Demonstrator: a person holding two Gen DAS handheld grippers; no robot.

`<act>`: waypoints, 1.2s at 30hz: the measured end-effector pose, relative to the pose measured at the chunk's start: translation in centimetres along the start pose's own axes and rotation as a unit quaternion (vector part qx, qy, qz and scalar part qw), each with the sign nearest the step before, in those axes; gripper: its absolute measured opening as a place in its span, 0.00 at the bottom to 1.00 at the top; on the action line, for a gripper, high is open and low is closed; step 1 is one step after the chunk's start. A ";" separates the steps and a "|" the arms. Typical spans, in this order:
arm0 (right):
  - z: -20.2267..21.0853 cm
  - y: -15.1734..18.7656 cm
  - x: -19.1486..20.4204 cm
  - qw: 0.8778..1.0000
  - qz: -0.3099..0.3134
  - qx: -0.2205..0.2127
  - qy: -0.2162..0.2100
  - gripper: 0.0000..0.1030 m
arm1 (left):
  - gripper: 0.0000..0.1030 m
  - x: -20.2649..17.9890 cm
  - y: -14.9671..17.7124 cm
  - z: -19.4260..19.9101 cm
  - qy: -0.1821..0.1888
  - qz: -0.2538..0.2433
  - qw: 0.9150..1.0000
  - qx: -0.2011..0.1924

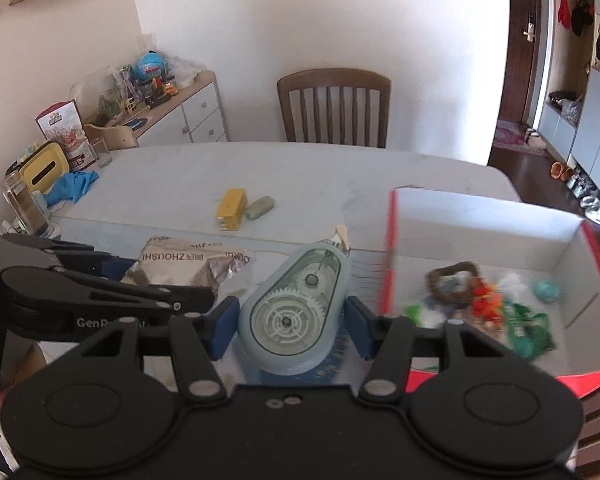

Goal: Organize objects
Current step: 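Carry the foil bag with left tool while right tool carries the tape dispenser into the shoebox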

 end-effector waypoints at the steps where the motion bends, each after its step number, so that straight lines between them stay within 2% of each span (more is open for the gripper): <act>1: 0.2 0.1 -0.8 1.000 0.000 -0.002 0.002 0.54 | 0.53 -0.8 -0.1 -0.2 0.001 -0.003 1.000 -0.001; 12: 1.9 1.6 -9.8 0.999 -0.012 -0.017 0.026 0.54 | 0.53 -9.2 -1.8 -3.1 0.015 -0.035 0.999 -0.006; 19: 1.4 2.2 -14.9 0.999 -0.011 -0.016 0.050 0.54 | 0.53 -12.9 -3.0 -6.2 0.019 -0.062 0.998 -0.003; 28: -1.8 2.3 -20.1 0.998 -0.016 0.008 0.057 0.54 | 0.53 -15.4 -4.9 -10.7 0.016 -0.091 0.996 0.010; 36: -5.3 2.3 -21.6 0.998 -0.014 0.030 0.046 0.54 | 0.53 -16.8 -7.7 -15.5 0.008 -0.118 0.993 0.026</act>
Point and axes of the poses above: each gripper's, at about its wrist camera, not at the fingertips, and z roughly against the way its jaws point, x to its left, y to its underside, the point moved 6 cm from there along -z, roughly the way its jaws point, and after that the axes turned 8 degrees about y, right-handed, at the moved point
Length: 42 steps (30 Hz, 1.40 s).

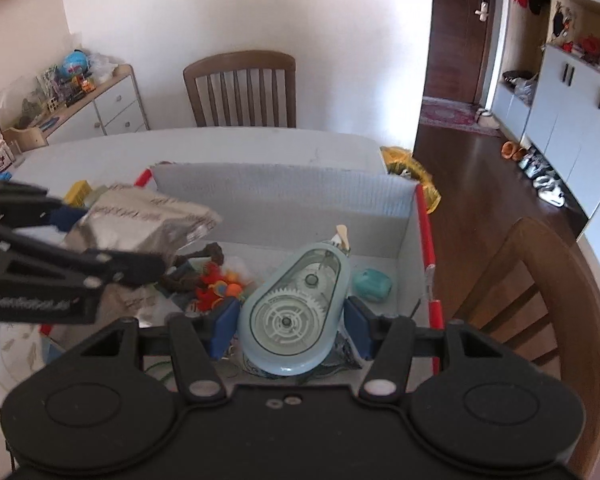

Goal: Organize objects
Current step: 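Carry the foil bag with left tool while right tool carries the tape dispenser into the shoebox, then open both tools to release the foil bag and tape dispenser in the box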

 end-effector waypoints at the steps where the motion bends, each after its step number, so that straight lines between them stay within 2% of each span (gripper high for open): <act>1: -0.4 0.1 0.0 1.000 0.003 0.003 0.000 0.54 | 0.53 -0.2 -0.3 -0.6 -0.001 -0.006 1.000 0.002; 12: -3.5 1.0 -0.2 0.999 0.027 0.036 -0.001 0.54 | 0.54 0.0 -2.1 -5.9 0.004 0.005 0.999 0.041; 25: -5.6 1.7 -0.2 0.997 0.029 0.076 -0.015 0.55 | 0.54 0.1 -1.8 -9.3 0.013 -0.005 0.996 0.093; 29: -5.5 1.6 -0.2 0.997 0.037 0.073 -0.012 0.57 | 0.55 0.2 -1.8 -9.6 0.014 -0.005 0.995 0.096; 31: -5.3 1.5 -0.2 0.997 0.038 0.072 -0.014 0.59 | 0.58 0.1 -1.8 -9.6 0.009 -0.007 0.995 0.096; 32: -5.2 1.3 0.0 0.997 0.039 0.070 -0.016 0.61 | 0.63 0.1 -1.7 -9.5 0.007 -0.008 0.995 0.095; 42: -3.2 0.7 0.1 0.998 0.036 0.049 -0.014 0.70 | 0.70 0.3 -1.5 -7.1 0.002 -0.004 0.998 0.060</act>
Point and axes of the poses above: each gripper's, at about its wrist camera, not at the fingertips, and z roughly against the way its jaws point, x to its left, y to its underside, the point moved 6 cm from there along -z, roughly the way its jaws point, and after that the axes turned 8 degrees about y, right-handed, at the moved point
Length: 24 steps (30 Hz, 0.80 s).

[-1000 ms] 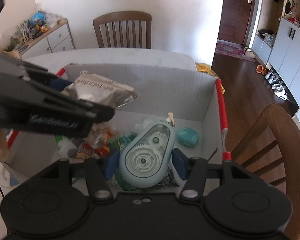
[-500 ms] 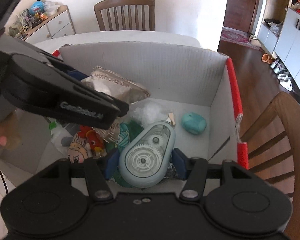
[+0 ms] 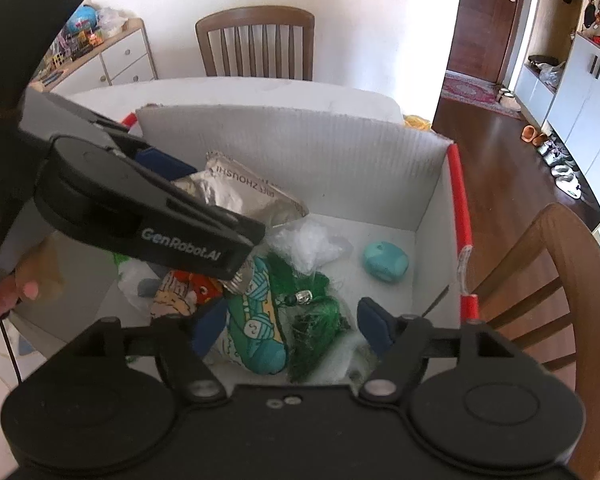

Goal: Organize objects
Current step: 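Open both tools to release the foil bag and tape dispenser in the box, then move both tools back out of the box toward the yellow box and eraser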

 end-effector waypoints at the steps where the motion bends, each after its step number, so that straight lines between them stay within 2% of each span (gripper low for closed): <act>1: 0.3 0.0 0.0 1.000 -0.001 -0.002 0.000 0.70 | 0.70 0.1 0.1 0.4 0.001 0.003 1.000 -0.003; 12: 4.7 -0.3 -0.7 0.999 -0.037 -0.037 -0.005 0.73 | 0.71 0.6 1.6 5.9 0.015 0.019 0.998 -0.050; 19: 7.4 -0.9 -0.2 0.996 -0.063 -0.062 -0.006 0.73 | 0.71 1.4 2.8 10.4 0.009 0.026 0.996 -0.090; 24: 9.2 -1.5 1.2 0.994 -0.078 -0.078 -0.011 0.76 | 0.76 2.6 4.0 13.6 0.012 0.035 0.993 -0.112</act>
Point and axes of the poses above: each gripper's, at about its wrist camera, not at the fingertips, and z roughly against the way its jaws point, x to its left, y to its underside, the point moved 6 cm from there along -z, roughly the way its jaws point, and after that the axes turned 8 degrees about y, right-handed, at the moved point
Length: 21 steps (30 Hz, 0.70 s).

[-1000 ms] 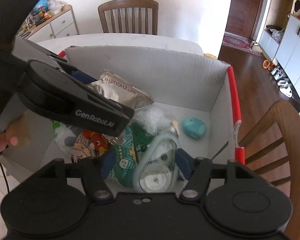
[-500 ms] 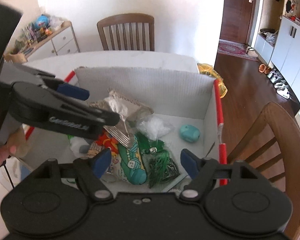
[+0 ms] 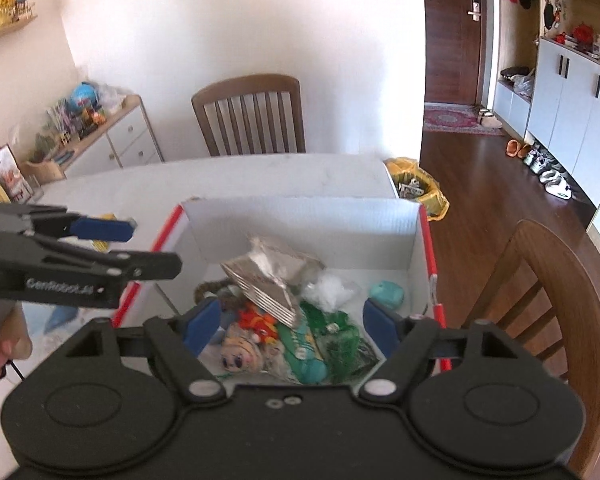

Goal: Organize objects
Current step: 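Move both tools back out of the box toward the yellow box and eraser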

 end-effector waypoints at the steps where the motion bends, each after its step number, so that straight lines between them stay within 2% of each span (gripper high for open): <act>1: 0.3 -0.1 0.5 1.000 -0.001 -0.003 -0.001 0.76 | 0.76 0.2 0.1 0.6 0.001 0.000 1.000 -0.005; 7: 1.9 -0.8 3.9 1.000 -0.005 -0.024 -0.008 0.79 | 0.82 2.6 0.6 4.4 0.003 0.012 1.000 -0.028; 13: 2.7 -1.3 7.7 0.999 -0.008 -0.046 -0.022 0.96 | 0.83 5.9 1.5 7.3 0.001 0.025 0.999 -0.039; 16: 2.5 -1.5 9.8 0.998 -0.002 -0.048 -0.027 0.98 | 0.84 7.5 2.0 8.4 0.000 0.027 0.999 -0.045; 21: 1.9 -1.6 13.2 0.998 0.009 -0.051 -0.028 0.99 | 0.93 10.6 3.0 9.6 -0.001 0.041 0.998 -0.047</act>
Point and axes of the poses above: each gripper's, at about its wrist camera, not at the fingertips, and z roughly against the way its jaws point, x to its left, y to its underside, the point moved 6 cm from there along -z, roughly the way its jaws point, and after that the axes turned 8 degrees about y, right-handed, at the moved point
